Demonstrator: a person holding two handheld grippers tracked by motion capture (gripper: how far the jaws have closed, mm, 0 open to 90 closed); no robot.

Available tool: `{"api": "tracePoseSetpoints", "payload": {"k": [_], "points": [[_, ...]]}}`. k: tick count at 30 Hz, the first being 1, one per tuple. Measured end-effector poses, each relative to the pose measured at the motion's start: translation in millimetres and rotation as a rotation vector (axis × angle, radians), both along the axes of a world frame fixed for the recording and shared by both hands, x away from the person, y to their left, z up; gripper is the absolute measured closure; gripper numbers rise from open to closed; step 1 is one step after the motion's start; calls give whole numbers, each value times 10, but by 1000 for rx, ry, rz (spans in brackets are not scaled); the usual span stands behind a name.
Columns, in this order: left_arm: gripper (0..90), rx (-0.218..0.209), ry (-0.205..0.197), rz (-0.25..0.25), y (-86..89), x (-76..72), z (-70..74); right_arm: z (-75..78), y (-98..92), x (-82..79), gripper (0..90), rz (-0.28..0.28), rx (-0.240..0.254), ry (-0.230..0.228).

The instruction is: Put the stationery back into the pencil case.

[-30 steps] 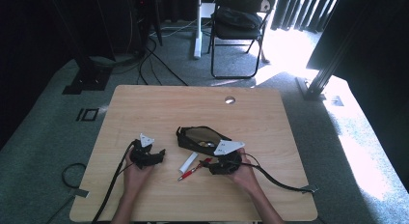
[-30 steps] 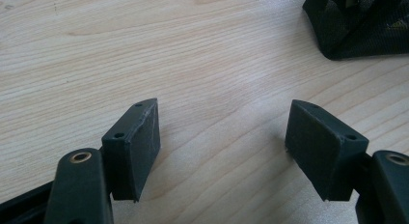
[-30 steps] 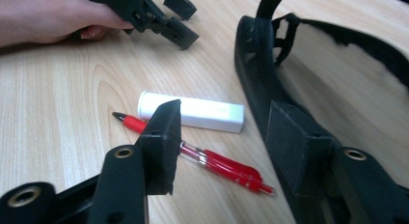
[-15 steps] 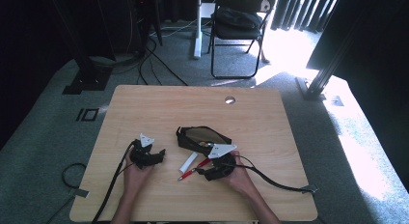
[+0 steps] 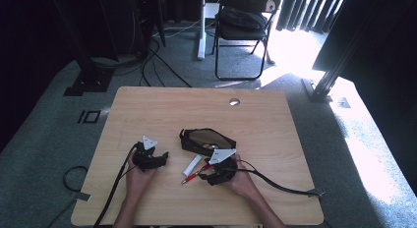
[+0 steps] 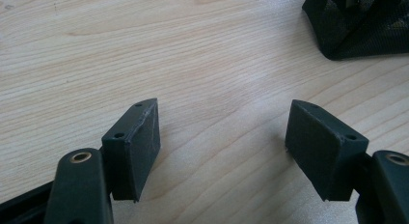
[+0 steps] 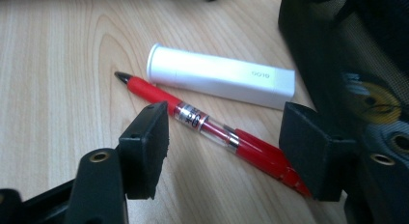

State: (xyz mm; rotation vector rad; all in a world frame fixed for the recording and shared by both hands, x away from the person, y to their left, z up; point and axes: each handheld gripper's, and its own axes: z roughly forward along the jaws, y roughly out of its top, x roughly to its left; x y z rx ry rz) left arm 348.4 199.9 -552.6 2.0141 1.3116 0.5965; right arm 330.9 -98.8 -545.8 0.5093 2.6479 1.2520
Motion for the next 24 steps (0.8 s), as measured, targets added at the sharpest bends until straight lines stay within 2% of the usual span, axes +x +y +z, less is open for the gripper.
{"api": "tracePoseSetpoints", "payload": {"k": [5,12,16,20,24], "points": [[287,1,0,0,1,0,0,-45,20,-10,383,17,-22,-8],[287,0,0,0,0,0,0,-48,31,9,400,15,-9,-28],[287,0,0,0,0,0,0,-78,34,25,398,11,-29,-22],[287,0,0,0,0,0,0,-96,38,-4,450,28,-48,-24],[287,0,0,0,0,0,0,-79,31,-32,540,43,-59,-20]]}}
